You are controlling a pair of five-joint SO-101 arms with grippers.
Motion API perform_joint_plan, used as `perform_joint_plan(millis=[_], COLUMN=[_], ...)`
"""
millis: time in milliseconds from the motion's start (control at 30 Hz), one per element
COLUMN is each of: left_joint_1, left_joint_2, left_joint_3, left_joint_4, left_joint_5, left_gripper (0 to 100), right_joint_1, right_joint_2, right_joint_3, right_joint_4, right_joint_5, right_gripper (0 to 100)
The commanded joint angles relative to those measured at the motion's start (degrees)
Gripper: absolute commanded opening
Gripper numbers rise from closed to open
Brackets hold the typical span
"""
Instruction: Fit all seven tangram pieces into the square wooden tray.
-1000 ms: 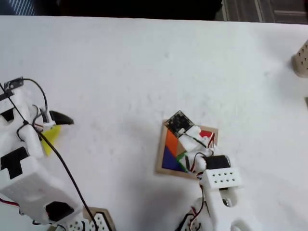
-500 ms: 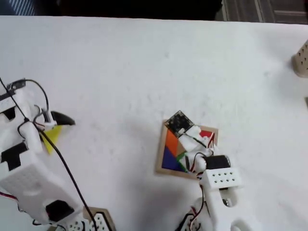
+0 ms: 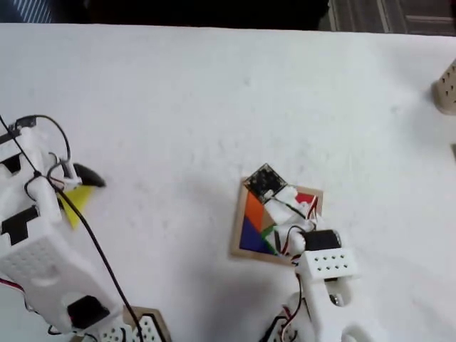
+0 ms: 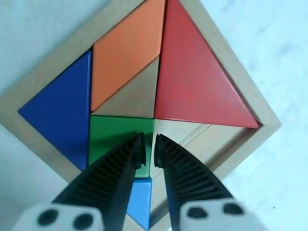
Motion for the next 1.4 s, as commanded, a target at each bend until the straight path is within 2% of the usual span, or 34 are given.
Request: perform_joint_plan(millis=[0,300,433,567,700,767,1100,1367], left_joint_1=[-1.0,-1.0,-1.7,-1.9,-1.9,-1.9,-2.6,-2.9], left_joint_2=[1.6,1.6,0.9,-1.5,-6.3,-6.7,0.5,5.6], left_joint_3=[-3.2,-3.0,-3.4,-6.4,-6.2,-6.3,-6.0,-8.7], left_joint_4=[-0.6,-1.0,0.3,5.5,5.8,5.8,2.2,1.4], left_joint_5=[-0.1,-4.7,-4.6,-5.6,-1.2,1.8,19.1,20.1], left_gripper=[27,24,21,27,40,43,43,43], right_joint_1=[-0.6,-0.6,-0.6,-0.7,-0.7,-0.7,-0.7,-0.7], right_joint_2=[-1.1,-1.1,-1.1,-1.1,-1.1,-1.1,-1.1,-1.5], right_joint_3=[-0.2,-0.2,-0.2,-0.2,-0.2,-0.2,-0.2,0.5], right_joint_4=[-0.4,-0.4,-0.4,-0.4,-0.4,-0.4,-0.4,-0.4], right_joint_5=[0.6,0.6,0.6,0.6,0.6,0.6,0.7,2.5], right_gripper=[4.6,4.6,4.8,4.8,4.8,4.8,4.9,4.7])
